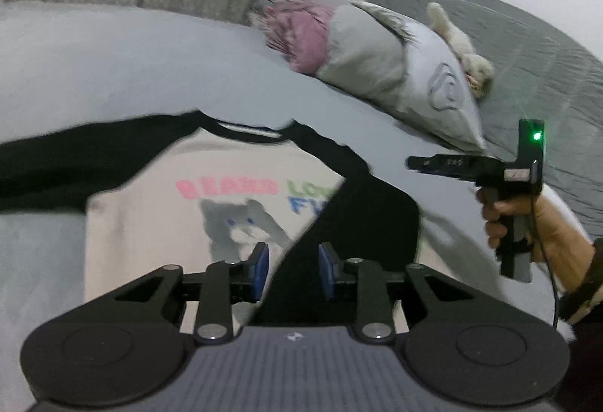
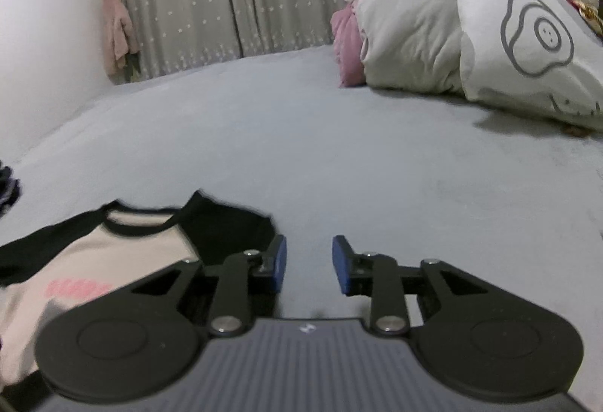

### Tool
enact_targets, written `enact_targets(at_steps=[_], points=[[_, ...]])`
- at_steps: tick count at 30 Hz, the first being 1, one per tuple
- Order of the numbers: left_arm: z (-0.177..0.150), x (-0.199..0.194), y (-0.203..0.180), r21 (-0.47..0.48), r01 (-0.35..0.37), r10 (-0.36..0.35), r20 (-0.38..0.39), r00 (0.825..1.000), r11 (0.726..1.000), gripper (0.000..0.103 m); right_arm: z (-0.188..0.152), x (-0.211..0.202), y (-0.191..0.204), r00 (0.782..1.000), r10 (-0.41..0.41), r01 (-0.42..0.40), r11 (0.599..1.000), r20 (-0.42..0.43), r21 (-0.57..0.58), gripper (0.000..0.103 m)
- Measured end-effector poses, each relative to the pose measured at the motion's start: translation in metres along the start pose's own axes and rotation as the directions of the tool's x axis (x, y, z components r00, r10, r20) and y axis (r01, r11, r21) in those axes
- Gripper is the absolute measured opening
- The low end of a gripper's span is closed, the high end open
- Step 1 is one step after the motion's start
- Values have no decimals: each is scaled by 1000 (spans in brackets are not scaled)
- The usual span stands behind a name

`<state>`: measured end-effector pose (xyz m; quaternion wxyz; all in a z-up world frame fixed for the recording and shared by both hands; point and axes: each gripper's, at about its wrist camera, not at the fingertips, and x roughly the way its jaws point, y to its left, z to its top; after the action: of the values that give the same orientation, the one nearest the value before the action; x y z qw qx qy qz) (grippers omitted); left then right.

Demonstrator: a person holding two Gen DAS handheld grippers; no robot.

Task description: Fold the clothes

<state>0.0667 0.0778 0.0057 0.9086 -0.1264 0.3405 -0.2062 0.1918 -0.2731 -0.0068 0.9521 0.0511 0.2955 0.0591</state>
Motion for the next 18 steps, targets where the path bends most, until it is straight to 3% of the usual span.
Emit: enact_targets(at_steps=[3,5,9,11,13,14,16,18], points=[[-12,2,-8,30,7,-5,-56,998,1000,16,-16,-2,14,999,25,-26,999,-31,-38,19],[-22,8,-6,35,-26,29,-91,995,999,16,-25,3,20,998,27,-30,999,-56,-45,19],[-38,17,-4,44,-74,79,-131,988,996,14,-40,18,21,996,-35,28,996,-79,-83,13],[-39,15,-5,47,-61,66,-100,993,997,20,-41,17,26,996,-54,47,993,-64,-104,15],[-38,7,-1,29,-61,63,-76,995,998,30,-37,7,32,997,-47,41,994,-56,-100,28],[-36,-1,1,15,-67,68,-58,996,998,33,-35,-1,36,998,-38,33,995,-51,-96,30],[-30,-9,11,-30,-137,137,-17,990,990,54,-32,-8,40,999,-30,25,995,-45,-94,37],[-25,-17,22,-79,-209,211,21,977,975,68,-28,-25,50,999,-36,33,993,-27,-111,49]])
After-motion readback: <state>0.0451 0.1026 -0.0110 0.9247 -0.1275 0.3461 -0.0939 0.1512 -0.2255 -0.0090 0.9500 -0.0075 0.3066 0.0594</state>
